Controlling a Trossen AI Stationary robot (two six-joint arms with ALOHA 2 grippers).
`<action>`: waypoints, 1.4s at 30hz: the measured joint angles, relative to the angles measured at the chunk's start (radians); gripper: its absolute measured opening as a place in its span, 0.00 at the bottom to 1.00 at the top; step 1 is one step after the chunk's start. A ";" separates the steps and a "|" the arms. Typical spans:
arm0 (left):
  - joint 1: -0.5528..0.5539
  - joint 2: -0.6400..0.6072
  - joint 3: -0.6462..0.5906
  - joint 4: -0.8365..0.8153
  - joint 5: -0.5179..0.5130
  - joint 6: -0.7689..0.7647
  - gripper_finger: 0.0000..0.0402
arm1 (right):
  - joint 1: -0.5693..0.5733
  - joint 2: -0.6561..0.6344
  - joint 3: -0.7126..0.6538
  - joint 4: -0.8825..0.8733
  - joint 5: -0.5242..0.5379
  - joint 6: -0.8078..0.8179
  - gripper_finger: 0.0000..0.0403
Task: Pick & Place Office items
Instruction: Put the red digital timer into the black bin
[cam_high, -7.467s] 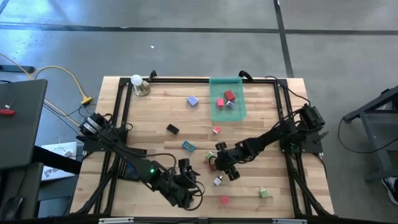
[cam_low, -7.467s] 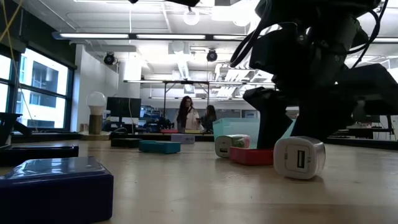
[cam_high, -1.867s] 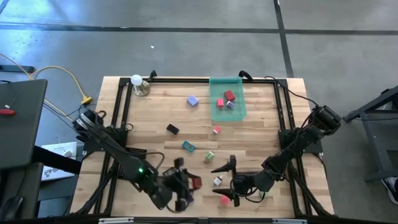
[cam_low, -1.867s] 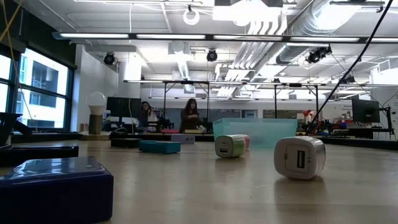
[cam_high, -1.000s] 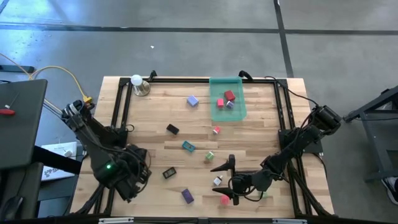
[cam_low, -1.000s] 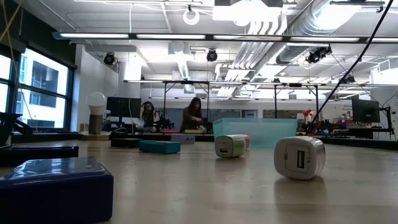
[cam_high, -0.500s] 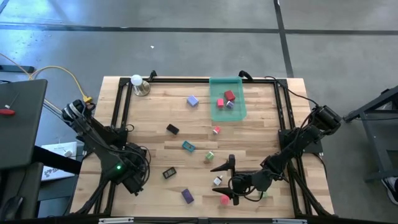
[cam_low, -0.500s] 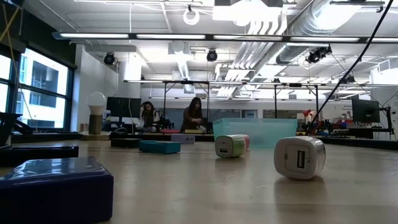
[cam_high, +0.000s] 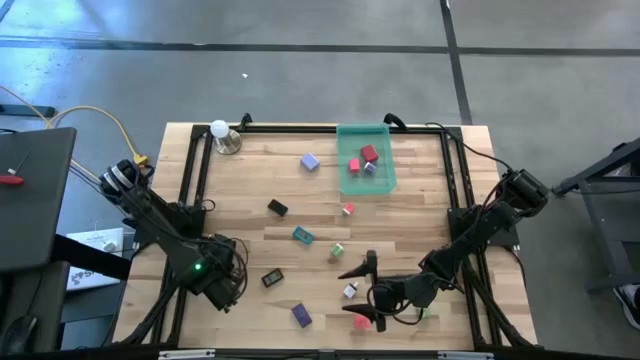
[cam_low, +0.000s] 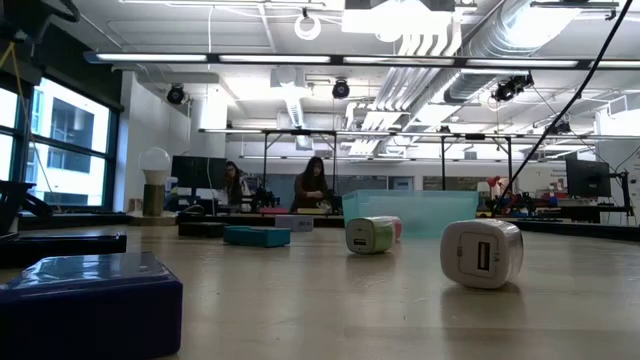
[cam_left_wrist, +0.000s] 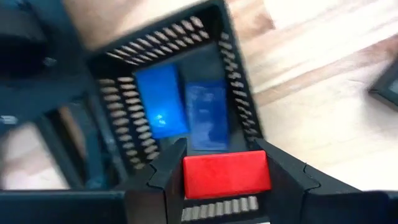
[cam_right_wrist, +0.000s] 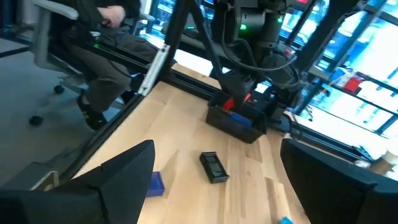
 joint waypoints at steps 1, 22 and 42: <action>-0.006 0.000 -0.006 0.021 -0.002 -0.010 0.37 | 0.000 0.000 0.000 0.000 -0.008 0.000 0.84; -0.092 0.000 -0.111 0.138 -0.002 -0.182 0.40 | 0.000 0.000 0.000 0.001 -0.017 0.000 0.84; -0.092 0.047 -0.111 0.142 0.028 -0.227 0.40 | 0.000 0.000 0.000 0.001 -0.018 0.000 0.84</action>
